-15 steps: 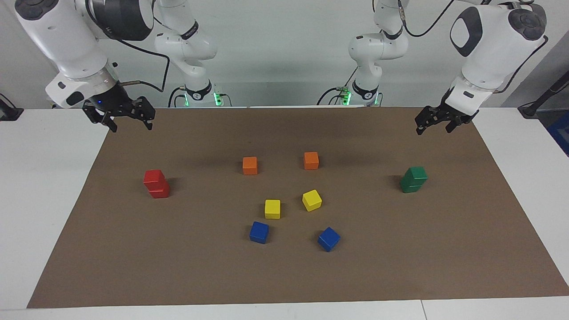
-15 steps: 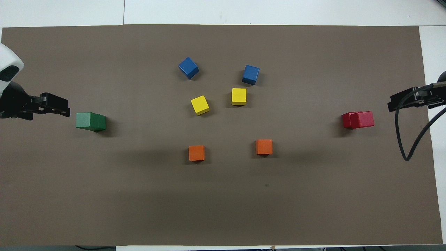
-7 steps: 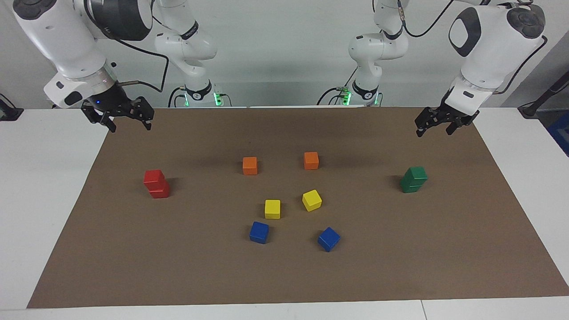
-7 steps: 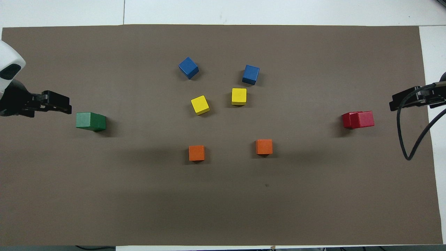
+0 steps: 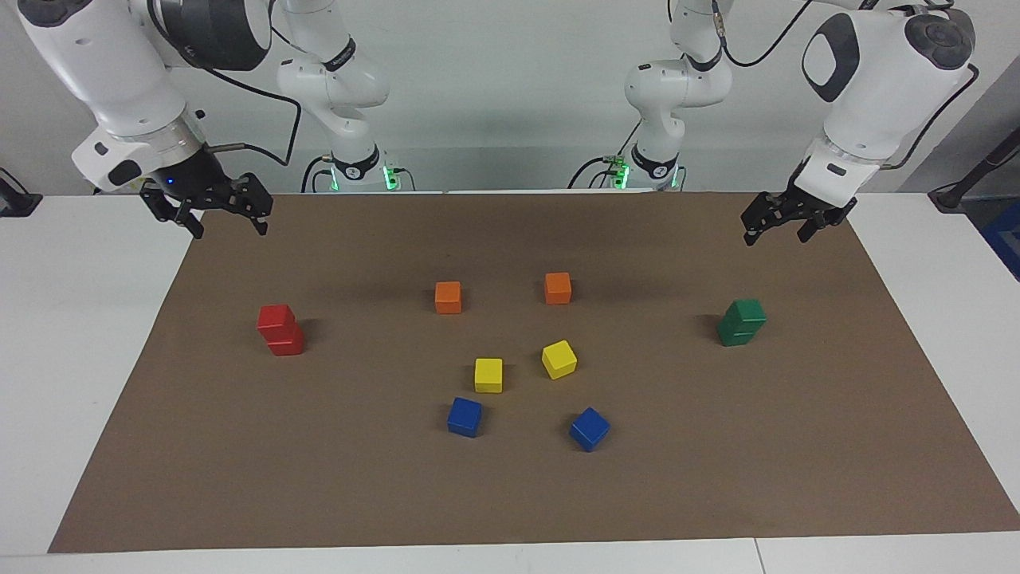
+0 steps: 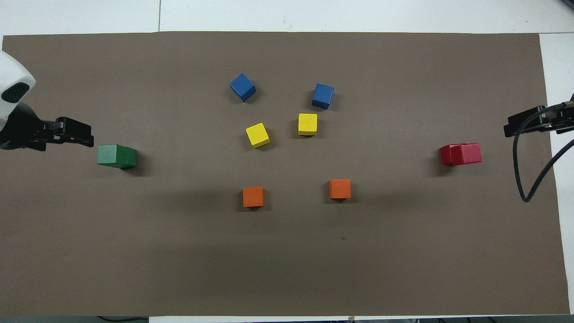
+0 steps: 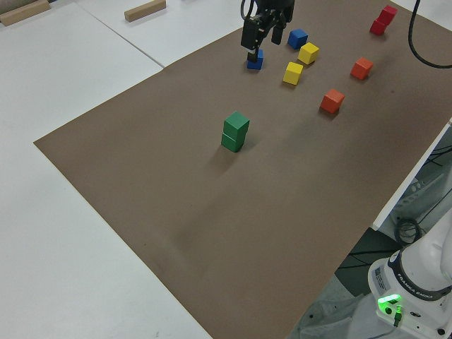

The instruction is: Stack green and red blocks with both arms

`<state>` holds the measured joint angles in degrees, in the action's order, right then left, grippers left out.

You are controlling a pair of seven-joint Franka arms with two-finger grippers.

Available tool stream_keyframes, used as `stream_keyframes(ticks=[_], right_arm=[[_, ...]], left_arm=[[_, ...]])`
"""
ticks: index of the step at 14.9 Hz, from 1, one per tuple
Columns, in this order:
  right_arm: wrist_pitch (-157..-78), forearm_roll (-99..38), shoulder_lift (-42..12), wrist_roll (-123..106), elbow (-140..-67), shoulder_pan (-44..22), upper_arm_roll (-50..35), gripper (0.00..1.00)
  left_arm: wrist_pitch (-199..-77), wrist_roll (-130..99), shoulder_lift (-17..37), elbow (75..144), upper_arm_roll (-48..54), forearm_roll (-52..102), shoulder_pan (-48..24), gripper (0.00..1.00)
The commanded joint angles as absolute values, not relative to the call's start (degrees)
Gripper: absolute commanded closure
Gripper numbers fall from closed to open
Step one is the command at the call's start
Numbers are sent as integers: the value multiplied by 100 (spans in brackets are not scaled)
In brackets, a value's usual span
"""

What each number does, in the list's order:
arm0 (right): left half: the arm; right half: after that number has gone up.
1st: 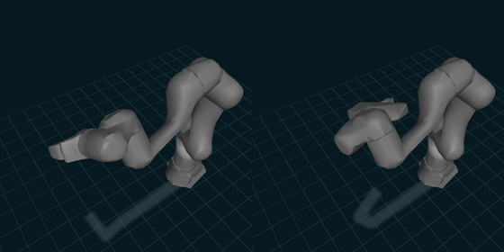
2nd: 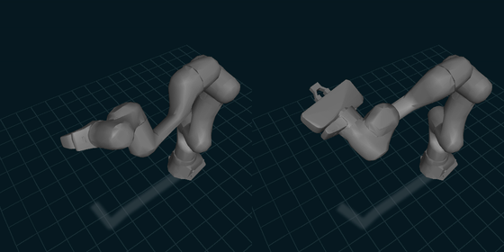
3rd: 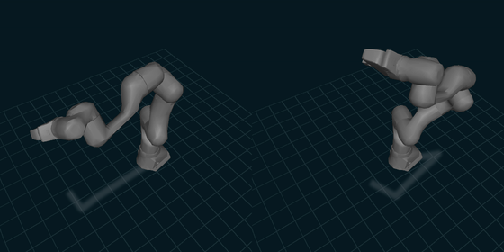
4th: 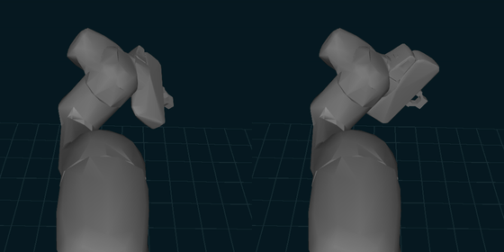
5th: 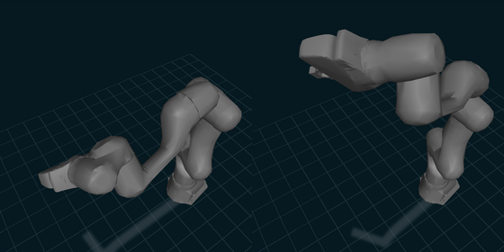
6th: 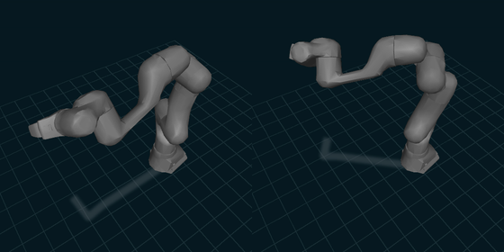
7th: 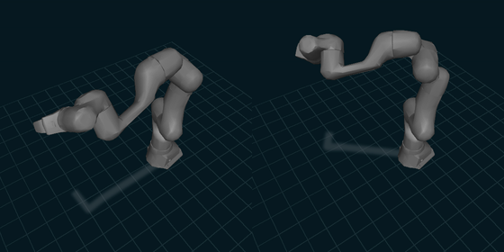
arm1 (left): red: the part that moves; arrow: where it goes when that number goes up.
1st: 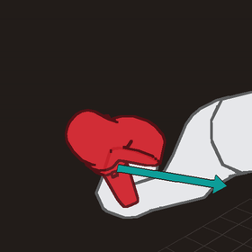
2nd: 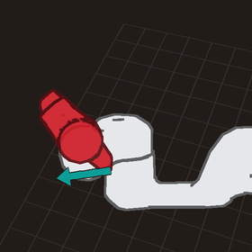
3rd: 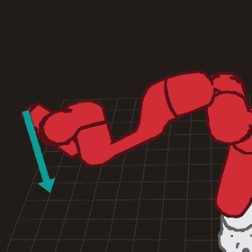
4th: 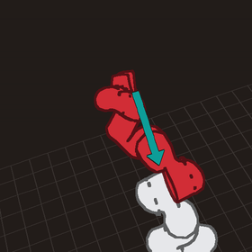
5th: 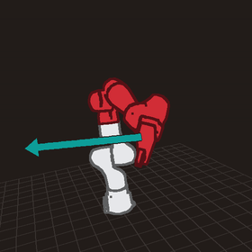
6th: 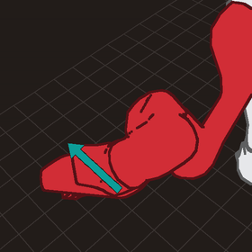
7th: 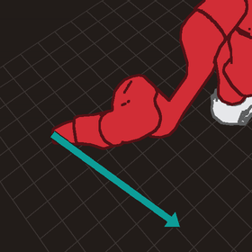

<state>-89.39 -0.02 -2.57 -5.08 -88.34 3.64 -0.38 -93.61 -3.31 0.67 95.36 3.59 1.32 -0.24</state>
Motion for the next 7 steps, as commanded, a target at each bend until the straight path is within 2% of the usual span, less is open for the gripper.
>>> stream_keyframes(ticks=[1, 7], right_arm=[[-9026, 114, -281, -404, -8763, 466, -88, 0], [-9018, 237, -281, -413, -8771, 466, -88, 0]], left_arm=[[-9360, -343, 62, 9545, 325, 167, -62, 0], [-9369, -387, 62, 9545, 290, 167, -53, 0]])
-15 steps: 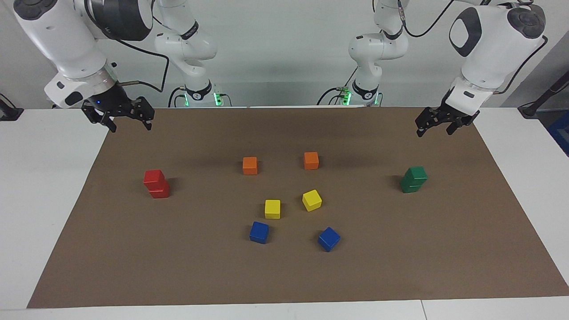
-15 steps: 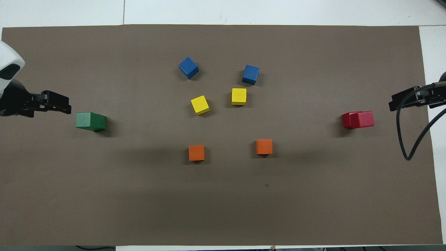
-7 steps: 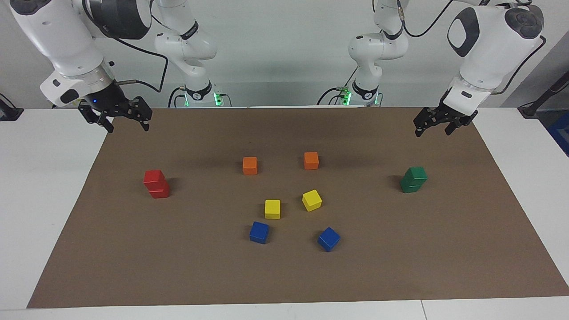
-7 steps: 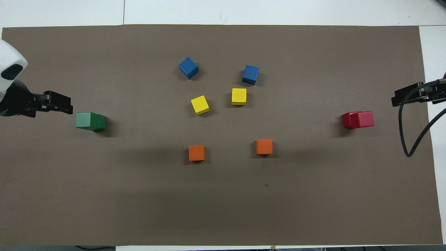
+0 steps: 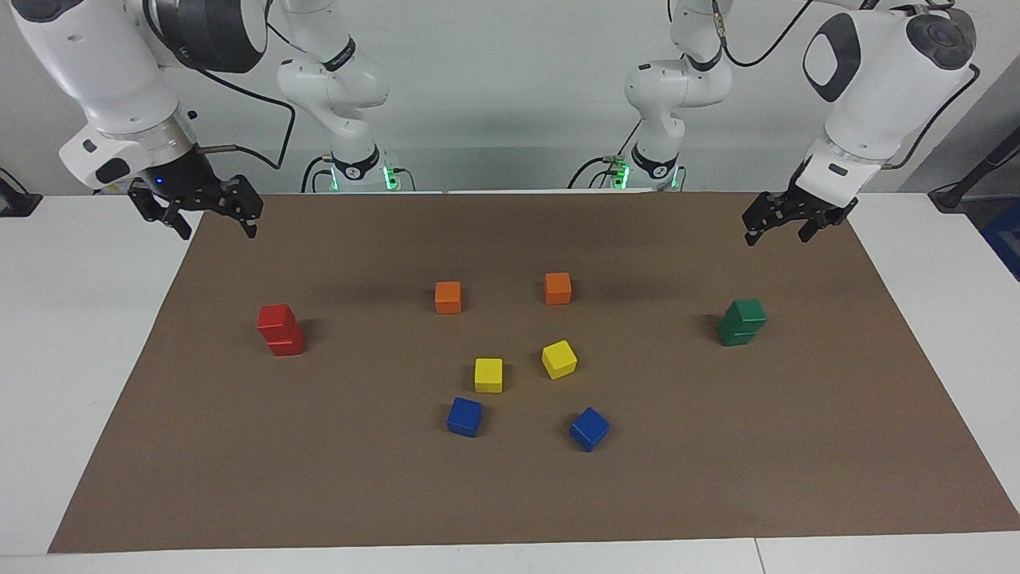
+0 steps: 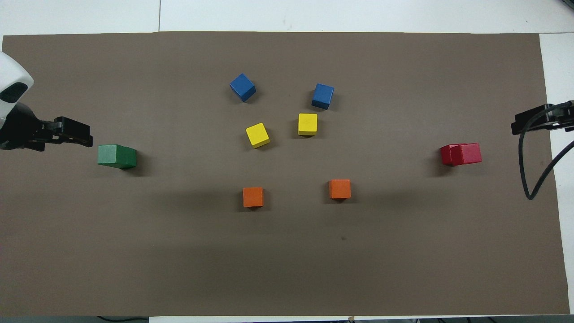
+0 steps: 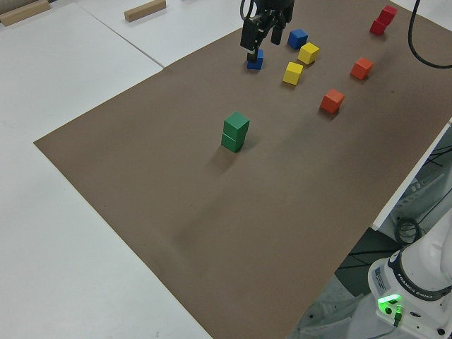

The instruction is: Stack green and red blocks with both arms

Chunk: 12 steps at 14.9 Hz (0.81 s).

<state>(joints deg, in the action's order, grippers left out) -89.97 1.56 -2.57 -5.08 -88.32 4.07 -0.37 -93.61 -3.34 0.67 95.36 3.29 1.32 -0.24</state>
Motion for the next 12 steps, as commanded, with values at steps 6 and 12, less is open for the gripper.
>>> stream_keyframes(ticks=[6, 12], right_arm=[[-8991, 220, -272, -422, -8789, 475, -97, 0], [-8982, 220, -264, -413, -8798, 466, -97, 0]], left_arm=[[-9369, -387, 62, 9545, 290, 167, -53, 0], [-9378, -369, 62, 9545, 290, 167, -53, 0]])
